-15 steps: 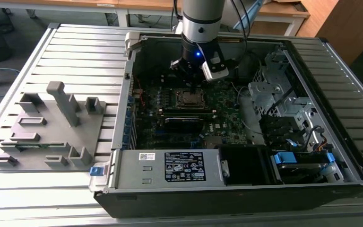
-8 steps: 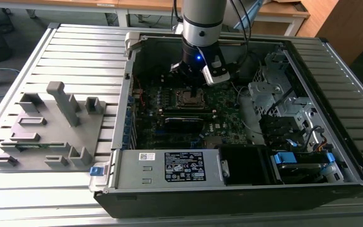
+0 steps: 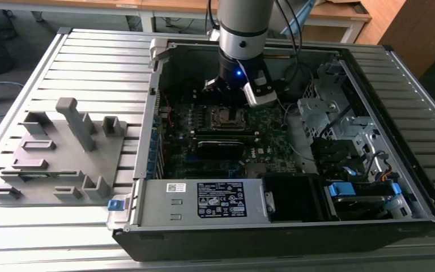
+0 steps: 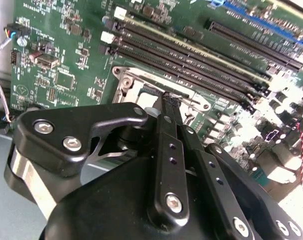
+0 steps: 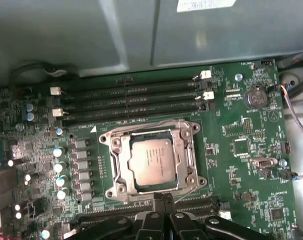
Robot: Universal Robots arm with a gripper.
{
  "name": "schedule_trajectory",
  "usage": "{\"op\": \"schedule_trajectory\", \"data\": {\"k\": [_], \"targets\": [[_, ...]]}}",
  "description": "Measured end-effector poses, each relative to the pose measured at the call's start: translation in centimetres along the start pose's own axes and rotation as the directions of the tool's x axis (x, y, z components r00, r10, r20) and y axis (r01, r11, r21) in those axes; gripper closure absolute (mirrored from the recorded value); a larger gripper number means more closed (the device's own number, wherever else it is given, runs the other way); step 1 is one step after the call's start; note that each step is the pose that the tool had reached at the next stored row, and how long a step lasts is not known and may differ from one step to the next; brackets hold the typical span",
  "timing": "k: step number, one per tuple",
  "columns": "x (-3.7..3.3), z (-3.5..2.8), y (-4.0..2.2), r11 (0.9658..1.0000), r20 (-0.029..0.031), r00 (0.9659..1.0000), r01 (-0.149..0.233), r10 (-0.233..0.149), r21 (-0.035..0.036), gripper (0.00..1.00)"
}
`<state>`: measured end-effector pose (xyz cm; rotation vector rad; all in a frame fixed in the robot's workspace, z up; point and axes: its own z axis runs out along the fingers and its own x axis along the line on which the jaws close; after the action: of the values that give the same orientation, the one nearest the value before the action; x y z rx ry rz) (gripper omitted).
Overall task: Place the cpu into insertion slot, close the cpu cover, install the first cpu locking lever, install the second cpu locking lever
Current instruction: 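Install the second cpu locking lever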
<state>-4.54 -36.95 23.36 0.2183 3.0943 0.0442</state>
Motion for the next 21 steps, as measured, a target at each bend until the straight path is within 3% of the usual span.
{"op": "schedule_trajectory", "data": {"k": [4, 9, 14, 21], "targets": [[-0.07, -0.02, -0.46, 1.0, 0.0, 1.0, 0.0, 0.0, 0.0002, 0.89], [-0.04, -0.02, -0.58, 1.0, 0.0001, 1.0, 0.0, 0.0, 0.0003, 0.89], [0.83, -0.05, -0.73, 1.0, 0.0062, 1.0, 0.0, 0.0, -0.0007, 0.89], [1.37, -0.08, -0.91, 1.0, 0.0073, 1.0, 0.0, 0.0, -0.0008, 0.89]]}}
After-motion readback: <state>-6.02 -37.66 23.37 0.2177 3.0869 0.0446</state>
